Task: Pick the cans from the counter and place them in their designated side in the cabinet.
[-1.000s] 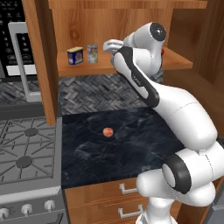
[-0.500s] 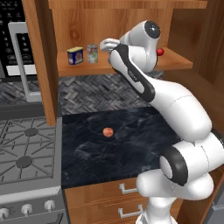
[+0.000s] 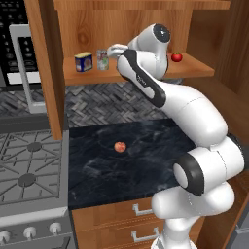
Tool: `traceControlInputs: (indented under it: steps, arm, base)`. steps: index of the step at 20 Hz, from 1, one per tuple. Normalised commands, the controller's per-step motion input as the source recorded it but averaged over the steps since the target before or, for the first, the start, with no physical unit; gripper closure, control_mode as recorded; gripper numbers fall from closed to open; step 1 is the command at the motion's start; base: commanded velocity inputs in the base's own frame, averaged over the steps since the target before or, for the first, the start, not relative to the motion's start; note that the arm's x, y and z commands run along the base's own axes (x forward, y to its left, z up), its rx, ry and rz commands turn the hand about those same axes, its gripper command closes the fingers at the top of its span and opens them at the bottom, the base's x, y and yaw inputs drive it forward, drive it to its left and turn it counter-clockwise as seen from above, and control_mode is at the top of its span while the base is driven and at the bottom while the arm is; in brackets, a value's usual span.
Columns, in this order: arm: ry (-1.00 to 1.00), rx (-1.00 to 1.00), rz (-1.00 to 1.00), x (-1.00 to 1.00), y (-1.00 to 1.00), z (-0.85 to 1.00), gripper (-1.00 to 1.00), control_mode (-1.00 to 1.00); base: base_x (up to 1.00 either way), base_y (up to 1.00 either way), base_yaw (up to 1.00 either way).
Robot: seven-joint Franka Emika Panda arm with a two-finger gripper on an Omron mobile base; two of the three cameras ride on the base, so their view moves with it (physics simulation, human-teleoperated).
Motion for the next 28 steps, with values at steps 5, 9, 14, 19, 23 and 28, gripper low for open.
traceControlInputs:
  steps: [5, 9, 14, 19, 23, 28]
  arm:
    - [0.01, -0.01, 0.01, 0.29, 0.06, -0.05, 1.0, -1.0]
    - [0.02, -0.01, 0.0, 0.34, 0.07, -0.05, 1.0, -1.0]
    - [0.02, -0.01, 0.0, 0.31, 0.05, -0.09, 1.0, -1.0]
    - [0.01, -0.03, 0.01, 0.2, 0.01, -0.19, 1.0, -1.0]
    - [0.0, -0.03, 0.01, 0.12, 0.0, -0.24, -1.0, -1.0]
    - [0.0, -0.03, 0.01, 0.15, 0.0, -0.22, -1.0, -1.0]
  base:
    - [0.0, 0.0, 0.0]
    - [0.0, 0.0, 0.0]
    - [0.0, 0.0, 0.0]
    - [0.0, 0.0, 0.0]
    - [0.0, 0.0, 0.0]
    - [0.0, 0.0, 0.0]
